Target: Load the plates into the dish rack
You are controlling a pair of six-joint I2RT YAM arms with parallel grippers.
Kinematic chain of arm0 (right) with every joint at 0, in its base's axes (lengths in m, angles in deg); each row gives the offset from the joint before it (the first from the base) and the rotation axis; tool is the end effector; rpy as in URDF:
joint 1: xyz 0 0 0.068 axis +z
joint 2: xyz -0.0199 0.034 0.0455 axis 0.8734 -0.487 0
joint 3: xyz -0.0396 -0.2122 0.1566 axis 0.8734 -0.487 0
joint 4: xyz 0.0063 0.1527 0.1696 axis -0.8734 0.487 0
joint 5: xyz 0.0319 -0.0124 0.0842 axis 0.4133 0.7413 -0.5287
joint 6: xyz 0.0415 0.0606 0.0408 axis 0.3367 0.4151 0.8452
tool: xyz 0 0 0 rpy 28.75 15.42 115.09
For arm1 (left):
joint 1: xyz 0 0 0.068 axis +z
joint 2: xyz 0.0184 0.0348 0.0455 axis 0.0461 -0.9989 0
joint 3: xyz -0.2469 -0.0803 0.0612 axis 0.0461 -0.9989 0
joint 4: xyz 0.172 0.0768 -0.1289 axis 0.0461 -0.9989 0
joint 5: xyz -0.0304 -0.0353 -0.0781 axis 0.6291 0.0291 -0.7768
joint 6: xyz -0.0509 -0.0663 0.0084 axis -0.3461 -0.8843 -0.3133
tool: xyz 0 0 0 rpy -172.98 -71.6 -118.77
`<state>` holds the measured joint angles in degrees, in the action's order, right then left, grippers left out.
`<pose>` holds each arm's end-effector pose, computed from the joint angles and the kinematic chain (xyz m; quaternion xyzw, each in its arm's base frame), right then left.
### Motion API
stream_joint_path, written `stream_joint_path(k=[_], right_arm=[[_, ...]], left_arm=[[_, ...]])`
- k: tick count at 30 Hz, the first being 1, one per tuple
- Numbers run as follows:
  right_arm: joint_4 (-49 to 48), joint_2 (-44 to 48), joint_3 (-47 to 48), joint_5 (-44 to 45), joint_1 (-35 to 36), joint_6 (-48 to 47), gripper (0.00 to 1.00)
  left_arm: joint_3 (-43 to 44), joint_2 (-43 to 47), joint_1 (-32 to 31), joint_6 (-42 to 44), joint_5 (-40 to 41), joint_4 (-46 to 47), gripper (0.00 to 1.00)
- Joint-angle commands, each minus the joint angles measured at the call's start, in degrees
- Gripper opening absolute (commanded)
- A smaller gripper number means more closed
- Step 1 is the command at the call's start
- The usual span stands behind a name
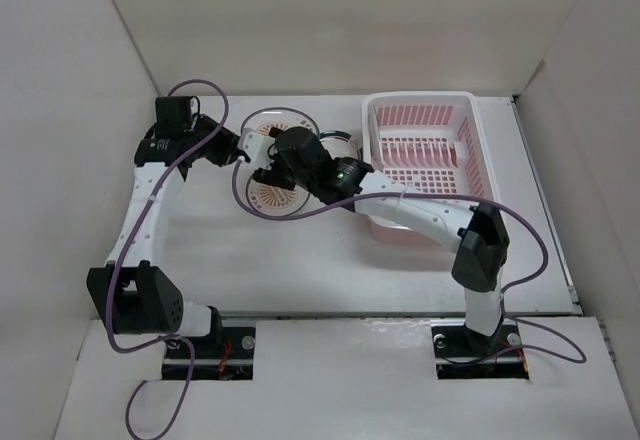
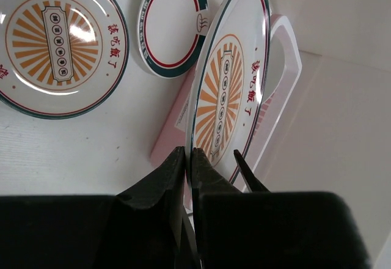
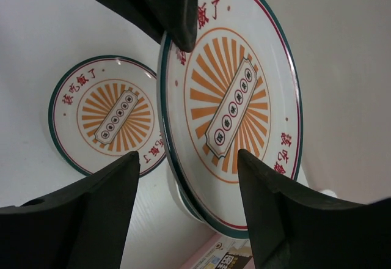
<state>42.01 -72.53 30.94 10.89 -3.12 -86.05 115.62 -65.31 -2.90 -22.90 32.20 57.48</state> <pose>0.2591 0.3723 0.3297 -0.5504 0.6356 -0.0091 0.5413 0.2984 -0.0359 0.3431 -0.2952 0.8091 -0.4042 0.3080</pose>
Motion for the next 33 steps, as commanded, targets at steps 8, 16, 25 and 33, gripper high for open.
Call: stream_joint_path(k=[8, 16, 25, 33], right_arm=[[-8.7, 0.2, -2.4, 5.6, -0.3, -0.1, 0.21], [-9.3, 1.8, -4.0, 5.6, -0.3, 1.0, 0.00], [-9.3, 6.5, -5.0, 5.1, 0.3, 2.0, 0.00], [-9.8, 12.7, -5.1, 8.0, -0.2, 7.2, 0.00]], left_arm=[[3.2, 2.1, 0.2, -0.5, -1.7, 1.9, 0.00], [3.2, 2.1, 1.3, -0.5, -3.5, 5.9, 0.00], [-5.0, 0.2, 3.1, -9.5, -20.8, 36.7, 0.53], [2.4, 0.2, 3.1, -1.0, -13.8, 38.9, 1.00]])
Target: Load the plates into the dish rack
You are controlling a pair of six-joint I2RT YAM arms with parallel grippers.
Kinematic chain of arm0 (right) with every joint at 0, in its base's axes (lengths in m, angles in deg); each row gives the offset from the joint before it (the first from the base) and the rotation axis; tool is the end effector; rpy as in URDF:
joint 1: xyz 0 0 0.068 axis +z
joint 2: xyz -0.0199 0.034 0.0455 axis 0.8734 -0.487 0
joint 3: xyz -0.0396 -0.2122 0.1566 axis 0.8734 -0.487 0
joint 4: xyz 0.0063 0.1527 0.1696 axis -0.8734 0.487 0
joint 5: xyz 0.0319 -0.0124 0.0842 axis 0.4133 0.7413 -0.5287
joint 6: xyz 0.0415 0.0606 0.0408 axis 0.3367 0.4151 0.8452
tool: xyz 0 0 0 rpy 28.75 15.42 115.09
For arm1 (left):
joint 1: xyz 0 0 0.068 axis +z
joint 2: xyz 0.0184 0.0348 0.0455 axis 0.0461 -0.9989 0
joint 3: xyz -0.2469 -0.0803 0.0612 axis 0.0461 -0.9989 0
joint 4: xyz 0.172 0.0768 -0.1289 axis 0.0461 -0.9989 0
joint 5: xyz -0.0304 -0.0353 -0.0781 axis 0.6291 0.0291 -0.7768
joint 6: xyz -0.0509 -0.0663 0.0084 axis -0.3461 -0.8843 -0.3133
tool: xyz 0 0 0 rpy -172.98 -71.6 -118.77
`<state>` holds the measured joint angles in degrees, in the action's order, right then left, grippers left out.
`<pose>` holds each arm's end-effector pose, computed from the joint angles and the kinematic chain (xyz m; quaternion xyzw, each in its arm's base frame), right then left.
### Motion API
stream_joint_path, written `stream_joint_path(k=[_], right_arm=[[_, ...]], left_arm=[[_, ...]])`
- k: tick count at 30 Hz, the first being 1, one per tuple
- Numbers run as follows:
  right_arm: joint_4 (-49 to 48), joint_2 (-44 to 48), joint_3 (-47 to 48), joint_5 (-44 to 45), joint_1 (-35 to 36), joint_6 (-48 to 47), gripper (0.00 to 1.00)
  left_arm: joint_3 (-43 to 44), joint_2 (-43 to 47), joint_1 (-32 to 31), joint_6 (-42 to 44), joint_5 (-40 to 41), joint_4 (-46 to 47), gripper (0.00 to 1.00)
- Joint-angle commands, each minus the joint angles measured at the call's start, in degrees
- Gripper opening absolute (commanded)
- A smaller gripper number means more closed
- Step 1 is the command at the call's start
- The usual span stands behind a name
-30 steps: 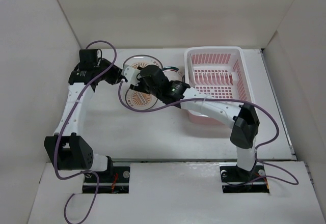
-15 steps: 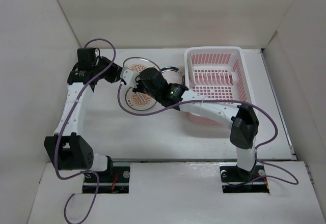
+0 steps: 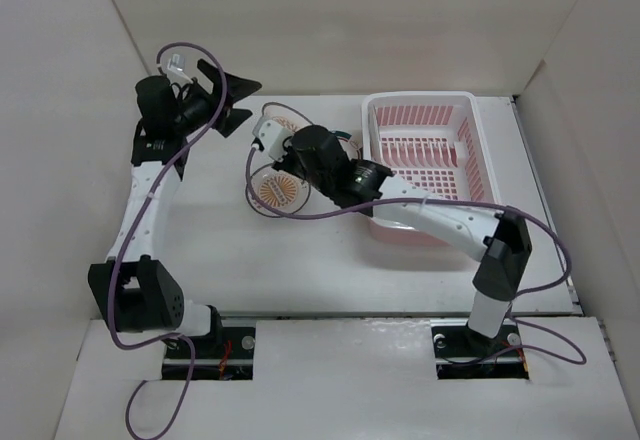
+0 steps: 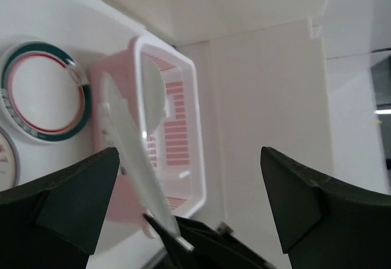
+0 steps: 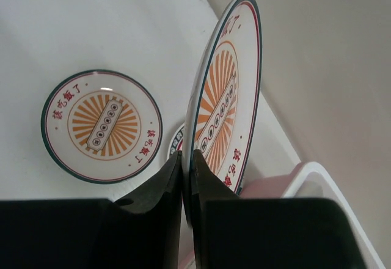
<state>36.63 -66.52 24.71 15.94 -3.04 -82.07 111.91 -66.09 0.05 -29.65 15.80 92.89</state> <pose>0.2517 0.3503 0.3494 -0.4856 0.6530 -0.0133 0.5811 0.3177 -0.0366 0.3981 -0.1388 0.7035 -0.5556 0.4209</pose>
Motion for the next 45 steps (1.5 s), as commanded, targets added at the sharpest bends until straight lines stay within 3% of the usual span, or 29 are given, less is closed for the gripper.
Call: stream_joint_path(k=[1, 2, 3, 5, 7, 10, 11, 14, 15, 17, 24, 31, 42, 45], right_arm=[[-4.4, 7.7, 1.1, 3.8, -1.0, 4.3, 0.00], [-4.4, 10.3, 1.1, 3.8, -2.1, 6.7, 0.00], [-4.4, 11.8, 1.1, 3.8, -2.1, 8.2, 0.00], [-4.4, 15.2, 1.1, 2.6, -5.2, 11.4, 0.00], [-4.4, 20.1, -0.4, 0.2, -8.3, 16.9, 0.00], [-3.0, 25.0, -2.3, -8.2, -18.2, 25.6, 0.00], [-3.0, 25.8, -2.9, -14.3, -24.2, 27.6, 0.00], [-1.8, 26.4, -5.4, -24.3, -32.7, 34.8, 0.00], [-1.8, 26.4, -6.1, -30.3, -37.2, 36.3, 0.00], [-2.6, 25.0, -8.7, -34.6, -40.5, 39.8, 0.00], [-4.2, 19.4, -12.3, -44.1, -47.4, 43.5, 0.00], [-5.4, 15.5, -14.2, -41.9, -47.5, 44.9, 0.00], [-5.9, 14.3, -16.5, -28.6, -43.5, 47.1, 0.00], [-5.9, 13.6, -16.5, -28.6, -43.0, 47.1, 0.00]], left_arm=[[10.1, 1.0, -0.7, 13.7, 6.0, -5.8, 1.00], [12.2, 0.5, -1.4, 18.0, 15.2, -15.3, 1.00], [14.1, 0.5, -2.5, 22.0, 20.9, -15.4, 1.00], [17.3, -0.9, -6.5, 27.8, 34.0, -27.1, 1.00], [18.0, -0.9, -8.5, 30.5, 51.8, -32.4, 1.00], [11.9, 2.1, -10.0, 30.6, 63.5, -31.9, 1.00], [10.5, 4.1, -10.0, 30.6, 64.3, -30.8, 1.00], [5.7, 8.6, -10.0, 29.2, 64.3, -28.7, 1.00], [2.6, 13.9, -10.0, 28.5, 64.3, -23.5, 1.00], [-4.8, 18.4, -9.1, 27.2, 64.3, -19.1, 1.00], [-5.3, 15.4, -8.1, 29.5, 61.1, -19.3, 1.00], [-6.8, 14.1, -8.1, 31.4, 55.0, -17.4, 1.00], [-5.6, 11.9, -8.1, 31.9, 53.2, -17.4, 1.00], [-5.6, 11.4, -8.1, 31.9, 53.2, -17.4, 1.00]])
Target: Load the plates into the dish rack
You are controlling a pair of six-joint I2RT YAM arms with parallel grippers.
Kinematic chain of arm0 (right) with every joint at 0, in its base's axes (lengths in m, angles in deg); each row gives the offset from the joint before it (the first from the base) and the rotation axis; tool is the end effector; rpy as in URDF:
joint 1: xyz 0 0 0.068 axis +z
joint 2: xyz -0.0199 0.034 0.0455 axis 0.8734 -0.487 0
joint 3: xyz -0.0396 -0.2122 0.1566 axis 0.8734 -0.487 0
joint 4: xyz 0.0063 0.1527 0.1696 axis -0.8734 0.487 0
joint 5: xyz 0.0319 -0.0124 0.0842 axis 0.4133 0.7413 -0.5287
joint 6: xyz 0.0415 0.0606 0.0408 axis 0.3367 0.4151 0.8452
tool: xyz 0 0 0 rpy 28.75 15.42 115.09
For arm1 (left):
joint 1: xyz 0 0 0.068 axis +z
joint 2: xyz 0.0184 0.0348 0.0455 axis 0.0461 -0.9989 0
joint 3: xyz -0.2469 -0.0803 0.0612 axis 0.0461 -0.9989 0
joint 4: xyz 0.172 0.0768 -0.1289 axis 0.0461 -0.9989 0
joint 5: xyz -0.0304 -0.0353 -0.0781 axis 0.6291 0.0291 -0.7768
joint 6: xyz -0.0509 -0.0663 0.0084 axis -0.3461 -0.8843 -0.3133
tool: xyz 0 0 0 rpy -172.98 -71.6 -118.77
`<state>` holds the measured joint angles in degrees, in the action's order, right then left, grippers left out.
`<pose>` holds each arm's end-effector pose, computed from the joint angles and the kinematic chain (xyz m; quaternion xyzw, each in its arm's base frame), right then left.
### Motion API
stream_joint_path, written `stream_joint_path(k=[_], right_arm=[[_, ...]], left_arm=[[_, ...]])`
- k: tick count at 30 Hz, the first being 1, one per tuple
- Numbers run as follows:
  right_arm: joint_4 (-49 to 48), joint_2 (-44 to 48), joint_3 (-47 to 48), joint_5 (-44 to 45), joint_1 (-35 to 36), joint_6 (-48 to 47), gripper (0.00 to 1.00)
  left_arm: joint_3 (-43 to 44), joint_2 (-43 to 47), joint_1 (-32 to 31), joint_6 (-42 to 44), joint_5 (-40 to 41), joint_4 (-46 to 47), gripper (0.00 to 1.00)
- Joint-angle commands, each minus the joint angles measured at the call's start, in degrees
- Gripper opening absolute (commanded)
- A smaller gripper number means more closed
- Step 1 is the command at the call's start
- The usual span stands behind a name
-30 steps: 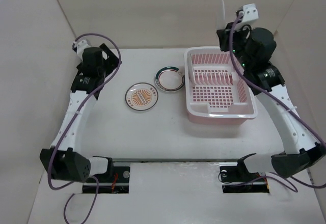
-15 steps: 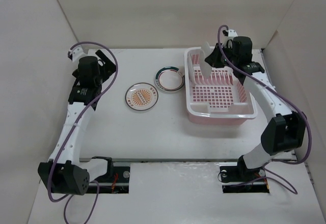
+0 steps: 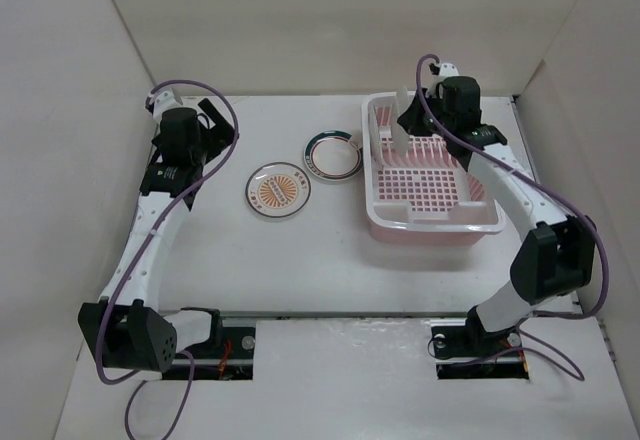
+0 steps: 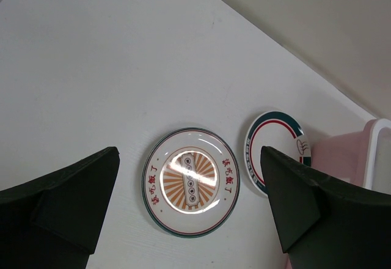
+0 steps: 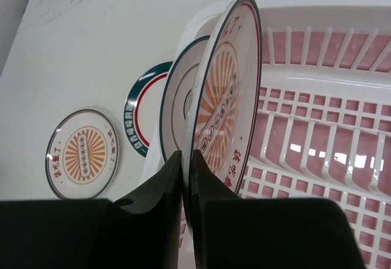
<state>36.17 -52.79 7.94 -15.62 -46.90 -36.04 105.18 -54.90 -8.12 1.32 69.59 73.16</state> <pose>0.3579 0.1028 0.3382 -0.0369 0.8309 0.2136 0.5125 0.2771 -0.0145 0.3619 -0.2281 0.7724 -0.1238 0.5797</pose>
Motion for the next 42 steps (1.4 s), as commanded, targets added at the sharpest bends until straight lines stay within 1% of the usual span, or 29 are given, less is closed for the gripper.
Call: stream_joint_path(k=[1, 6, 9, 32, 33, 39, 42], right_arm=[[-5.5, -0.1, 0.3, 3.5, 0.9, 1.6, 0.00], [-6.5, -1.4, 0.3, 4.7, 0.9, 2.7, 0.00], [-6.5, -2.0, 0.3, 7.1, 1.4, 3.3, 0.00], [-7.7, -6.6, -0.4, 7.6, 2.0, 5.3, 0.00], [-7.7, -6.6, -0.4, 8.8, 2.0, 5.3, 0.00], [-3.4, -8.5, 1.7, 12.7, 3.0, 3.6, 0.00], [-2.7, -9.0, 1.7, 13.2, 3.0, 3.6, 0.00]], left_arm=[[1.1, 0.2, 0.0, 1.0, -1.1, 2.3, 1.00], [1.6, -0.4, 0.0, 1.0, -1.1, 2.3, 1.00], [1.6, -0.4, 0.0, 1.0, -1.1, 2.3, 1.00], [1.1, -0.4, 1.1, 0.4, -1.6, 2.8, 1.00], [1.1, -0.4, 1.1, 0.4, -1.6, 2.8, 1.00], [1.1, -0.9, 1.1, 0.4, -2.2, 3.4, 1.00], [1.1, -0.9, 1.1, 0.4, -2.2, 3.4, 1.00]])
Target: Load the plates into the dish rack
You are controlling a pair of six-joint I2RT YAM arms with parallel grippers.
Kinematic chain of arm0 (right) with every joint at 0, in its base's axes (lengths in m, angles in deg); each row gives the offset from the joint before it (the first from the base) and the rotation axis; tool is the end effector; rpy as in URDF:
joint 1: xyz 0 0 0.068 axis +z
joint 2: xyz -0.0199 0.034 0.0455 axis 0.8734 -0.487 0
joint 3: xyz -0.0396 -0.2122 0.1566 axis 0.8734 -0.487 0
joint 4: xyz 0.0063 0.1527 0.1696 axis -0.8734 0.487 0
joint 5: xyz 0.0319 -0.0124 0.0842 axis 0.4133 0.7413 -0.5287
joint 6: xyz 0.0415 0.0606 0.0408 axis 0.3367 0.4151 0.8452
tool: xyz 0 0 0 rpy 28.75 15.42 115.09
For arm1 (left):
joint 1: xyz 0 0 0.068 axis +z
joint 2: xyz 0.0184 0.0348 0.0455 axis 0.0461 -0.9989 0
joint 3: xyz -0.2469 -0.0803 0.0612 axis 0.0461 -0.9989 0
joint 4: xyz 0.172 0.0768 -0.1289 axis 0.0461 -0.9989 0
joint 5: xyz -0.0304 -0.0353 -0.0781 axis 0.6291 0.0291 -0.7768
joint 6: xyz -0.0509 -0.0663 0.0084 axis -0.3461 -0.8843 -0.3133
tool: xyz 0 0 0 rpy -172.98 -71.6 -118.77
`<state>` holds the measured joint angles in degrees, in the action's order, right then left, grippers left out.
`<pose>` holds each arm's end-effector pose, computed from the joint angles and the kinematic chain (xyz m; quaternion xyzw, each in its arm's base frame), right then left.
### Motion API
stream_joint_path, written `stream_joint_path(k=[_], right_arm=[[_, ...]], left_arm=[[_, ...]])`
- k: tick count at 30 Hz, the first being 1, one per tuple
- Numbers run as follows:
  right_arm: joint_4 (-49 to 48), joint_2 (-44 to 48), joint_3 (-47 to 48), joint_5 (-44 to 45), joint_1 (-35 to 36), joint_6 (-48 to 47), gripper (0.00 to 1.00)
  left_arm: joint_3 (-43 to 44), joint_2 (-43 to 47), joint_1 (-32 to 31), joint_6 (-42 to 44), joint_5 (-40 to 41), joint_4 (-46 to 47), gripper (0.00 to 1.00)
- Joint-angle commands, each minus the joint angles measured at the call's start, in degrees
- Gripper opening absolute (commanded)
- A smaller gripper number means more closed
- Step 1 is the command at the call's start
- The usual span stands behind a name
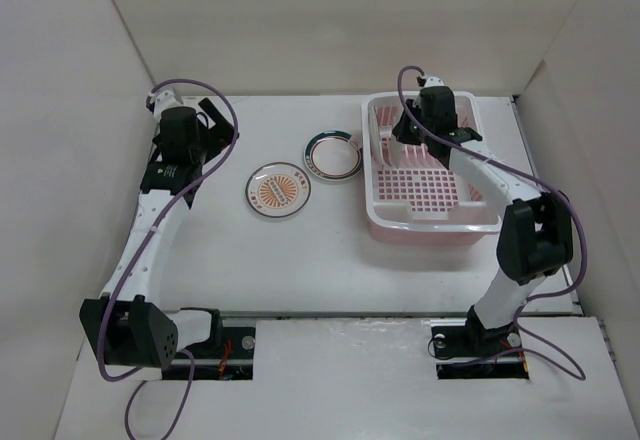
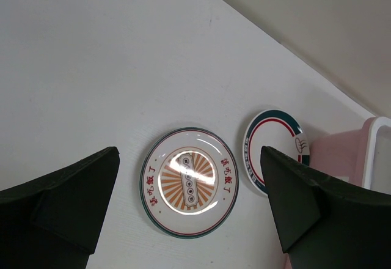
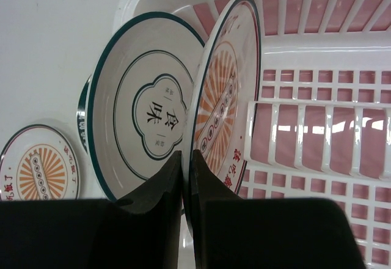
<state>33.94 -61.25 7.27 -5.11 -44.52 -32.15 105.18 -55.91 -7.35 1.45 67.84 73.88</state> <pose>0.3880 0.1137 0.2842 0.0255 0.8650 0.1535 0.4771 0.2823 -0.0134 0.3590 -0.2241 0.7755 -0.1304 0.5756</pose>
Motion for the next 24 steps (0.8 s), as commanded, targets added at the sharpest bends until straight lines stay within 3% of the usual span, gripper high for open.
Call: stream_joint_path(k=[1, 2, 3, 6, 10, 12, 16, 19, 23, 24], right_arm=[[0.0, -0.6, 2.9, 2.7, 0.6, -0.3, 0.00], [0.0, -0.6, 2.9, 2.7, 1.1, -0.3, 0.02], [0.0, -1.1, 2.9, 2.7, 1.2, -0.8, 0.14], [0.0, -1.1, 2.9, 2.7, 1.2, -0.8, 0.29], [0.5, -1.1, 3.4, 2.7, 1.2, -1.3, 0.46], [0.6, -1.1, 3.4, 2.1, 1.2, -1.3, 0.48], [1.1, 0.1, 5.2, 2.1, 1.2, -1.3, 0.67], [1.7, 2.3, 5.9, 2.1, 1.2, -1.3, 0.73], [3.0, 5.6, 7.7, 3.4, 1.2, -1.3, 1.00], [3.8, 7.0, 7.8, 3.4, 1.2, -1.3, 1.00]], left_arm=[[1.1, 0.1, 0.3, 0.3, -0.5, 2.6, 1.00], [1.1, -0.4, 0.3, 0.3, -0.5, 2.6, 1.00], [1.1, -0.4, 0.3, 0.3, -0.5, 2.6, 1.00], [1.1, -0.9, 0.3, 0.3, -1.0, 2.6, 1.00], [1.1, -0.9, 0.3, 0.3, -1.0, 2.6, 1.00], [1.1, -1.5, 0.3, 0.3, -1.0, 2.6, 1.00], [1.1, -2.1, 0.8, 0.3, -1.5, 2.6, 1.00], [0.6, -3.6, 1.5, 0.3, -3.3, 2.6, 1.00], [0.6, -7.9, 4.3, -0.2, -7.5, 1.1, 1.00], [1.3, -9.2, 5.0, -0.7, -8.6, 0.5, 1.00]])
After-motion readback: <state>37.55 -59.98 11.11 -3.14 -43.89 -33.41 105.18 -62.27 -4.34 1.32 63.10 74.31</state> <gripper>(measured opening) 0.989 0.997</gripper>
